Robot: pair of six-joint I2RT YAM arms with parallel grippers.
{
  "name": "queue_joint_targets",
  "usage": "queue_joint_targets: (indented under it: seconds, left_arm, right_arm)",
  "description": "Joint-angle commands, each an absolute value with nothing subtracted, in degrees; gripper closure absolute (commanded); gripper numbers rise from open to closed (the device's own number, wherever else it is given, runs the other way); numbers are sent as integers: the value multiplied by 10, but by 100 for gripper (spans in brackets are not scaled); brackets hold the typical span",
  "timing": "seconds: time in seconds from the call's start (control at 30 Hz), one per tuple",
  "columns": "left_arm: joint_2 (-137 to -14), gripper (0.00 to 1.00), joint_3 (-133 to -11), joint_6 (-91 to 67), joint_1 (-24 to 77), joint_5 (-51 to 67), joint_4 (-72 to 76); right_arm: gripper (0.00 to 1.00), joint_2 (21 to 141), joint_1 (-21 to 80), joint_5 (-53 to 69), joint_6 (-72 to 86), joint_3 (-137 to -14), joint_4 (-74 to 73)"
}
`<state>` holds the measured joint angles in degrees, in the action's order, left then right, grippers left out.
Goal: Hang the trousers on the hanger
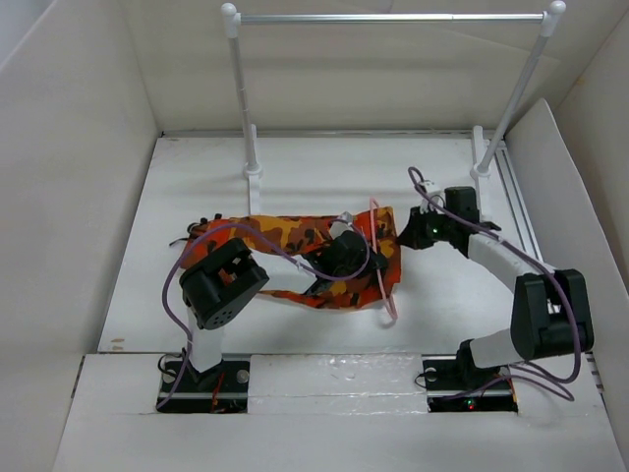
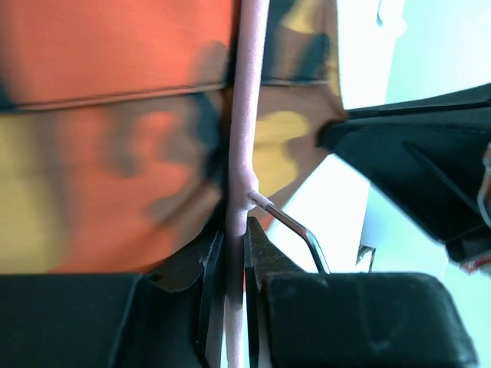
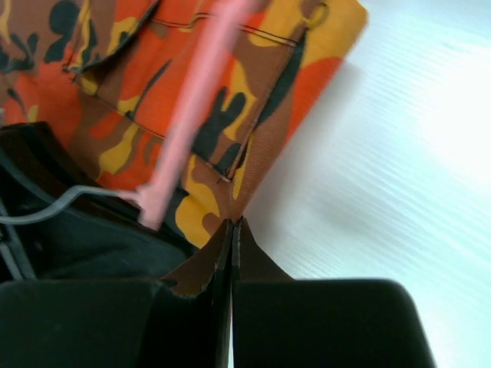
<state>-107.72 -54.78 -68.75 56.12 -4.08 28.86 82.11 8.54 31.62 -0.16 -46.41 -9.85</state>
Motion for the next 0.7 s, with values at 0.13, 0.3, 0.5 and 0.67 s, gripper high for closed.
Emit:
queue_joint_targets:
  seconds: [0.13,0.3,0.5,0.67]
  left_arm:
    - [-1103,100,-562,-673,540,-89,153]
    - [-1096,100,-565,-642,540,-91,142]
    - [-1087,100,-584,-621,540,-101,127]
    - [-1069,100,-588,-597,540,-116,113]
  right_arm:
    - [100,734,-48,303,18,-475,-133]
    - [77,735,-48,261,19,-473,-147]
    - [26,747,-35,263,-11,-418,-166]
    - [23,733,-35,262,-8,-364,-157]
